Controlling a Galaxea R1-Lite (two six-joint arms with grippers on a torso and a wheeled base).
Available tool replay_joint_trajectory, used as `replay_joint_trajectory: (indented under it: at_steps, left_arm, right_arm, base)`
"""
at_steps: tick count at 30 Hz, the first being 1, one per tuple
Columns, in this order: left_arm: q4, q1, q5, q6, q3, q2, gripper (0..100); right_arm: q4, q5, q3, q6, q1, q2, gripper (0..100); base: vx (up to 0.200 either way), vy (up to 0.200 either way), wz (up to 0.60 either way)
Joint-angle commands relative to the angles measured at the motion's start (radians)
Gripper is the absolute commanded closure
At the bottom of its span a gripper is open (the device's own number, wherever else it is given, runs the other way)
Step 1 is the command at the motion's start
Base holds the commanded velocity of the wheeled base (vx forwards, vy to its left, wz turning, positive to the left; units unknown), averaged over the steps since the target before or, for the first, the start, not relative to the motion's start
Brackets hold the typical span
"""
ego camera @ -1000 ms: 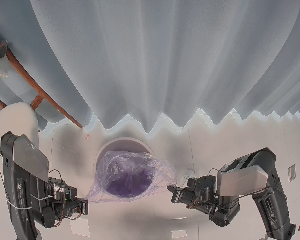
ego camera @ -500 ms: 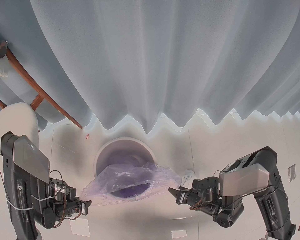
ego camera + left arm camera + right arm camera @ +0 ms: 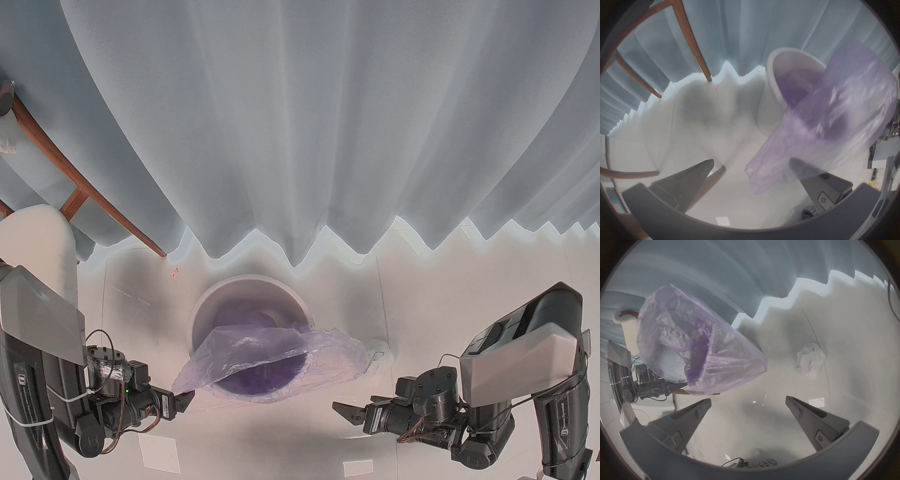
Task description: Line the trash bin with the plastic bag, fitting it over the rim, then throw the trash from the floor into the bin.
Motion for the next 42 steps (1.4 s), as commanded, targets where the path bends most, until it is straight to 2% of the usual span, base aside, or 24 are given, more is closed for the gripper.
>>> replay_joint_trajectory:
  at_steps: [1, 4, 10, 11, 12, 17, 21, 22, 27, 28, 30, 33, 35, 38, 39, 40, 41, 42]
  left_arm:
    - [0.0, -0.086, 0.0, -0.066, 0.018, -0.174, 0]
    - [0.0, -0.12, 0.005, -0.095, 0.018, -0.24, 0]
    - [0.036, -0.204, 0.05, -0.163, 0.018, -0.504, 0]
    - [0.036, -0.204, 0.05, -0.163, 0.018, -0.504, 0]
    - [0.051, -0.218, 0.047, -0.172, 0.018, -0.604, 0]
    - [0.106, -0.232, 0.043, -0.181, 0.018, -0.823, 0]
    - [0.138, -0.267, 0.042, -0.186, 0.018, -0.94, 0]
    - [0.164, -0.296, 0.04, -0.227, 0.018, -1.015, 0]
    - [0.316, -0.356, 0.034, -0.484, 0.018, -1.21, 0]
    - [0.336, -0.365, 0.034, -0.505, 0.018, -1.228, 0]
    - [0.46, -0.431, 0.014, -0.569, 0.018, -1.346, 0]
    - [0.715, -0.506, -0.012, -0.563, 0.018, -1.51, 0]
    - [0.919, -0.489, -0.009, -0.517, 0.018, -1.596, 0]
    - [1.249, -0.44, -0.026, -0.379, 0.018, -1.673, 0]
    - [1.326, -0.442, -0.046, -0.358, 0.018, -1.694, 0]
    - [1.326, -0.442, -0.046, -0.358, 0.018, -1.694, 0]
    - [1.404, -0.44, -0.122, -0.352, 0.018, -1.74, 0]
    - [1.418, -0.436, -0.15, -0.355, 0.016, -1.751, 0]
  right_arm:
    - [-0.018, 0.0, 0.028, 0.033, 0.048, -0.09, 0]
    - [-0.018, -0.002, 0.031, 0.059, 0.062, -0.112, 0]
    - [-0.018, -0.003, 0.089, 0.133, 0.11, -0.242, 0]
    - [-0.018, -0.003, 0.089, 0.133, 0.11, -0.242, 0]
    - [-0.018, -0.003, 0.117, 0.131, 0.128, -0.313, 0]
    - [-0.016, 0.006, 0.131, 0.122, 0.182, -0.483, 0]
    - [-0.016, 0.058, 0.112, 0.121, 0.194, -0.522, 0]
    - [-0.016, 0.087, 0.085, 0.108, 0.194, -0.52, 0]
    - [-0.016, 0.092, 0.048, 0.102, 0.192, -0.515, 0]
    - [-0.016, 0.093, 0.048, 0.104, 0.192, -0.515, 0]
    - [-0.015, 0.11, 0.042, 0.104, 0.192, -0.514, 0]
    - [-0.015, 0.132, 0.036, 0.108, 0.191, -0.508, 0]
    - [-0.015, 0.132, 0.048, 0.104, 0.192, -0.489, 0]
    - [-0.018, 0.126, 0.065, 0.104, 0.185, -0.459, 0]
    - [-0.016, 0.126, 0.068, 0.105, 0.179, -0.453, 0]
    - [-0.016, 0.126, 0.068, 0.105, 0.179, -0.453, 0]
    - [-0.018, 0.127, 0.068, 0.105, 0.165, -0.442, 0]
    - [-0.018, 0.127, 0.068, 0.104, 0.165, -0.436, 0]
  base:
    - [0.0, 0.0, 0.0]
    - [0.0, 0.0, 0.0]
    - [0.0, 0.0, 0.0]
    - [0.0, 0.0, 0.0]
    - [0.0, 0.0, 0.0]
    - [0.0, 0.0, 0.0]
    - [0.0, 0.0, 0.0]
    - [0.0, 0.0, 0.0]
    - [0.0, 0.0, 0.0]
    - [0.0, 0.0, 0.0]
    - [0.0, 0.0, 0.0]
    - [0.0, 0.0, 0.0]
    - [0.0, 0.0, 0.0]
    - [0.0, 0.0, 0.0]
    - [0.0, 0.0, 0.0]
    - [0.0, 0.0, 0.0]
    - [0.0, 0.0, 0.0]
    - [0.0, 0.0, 0.0]
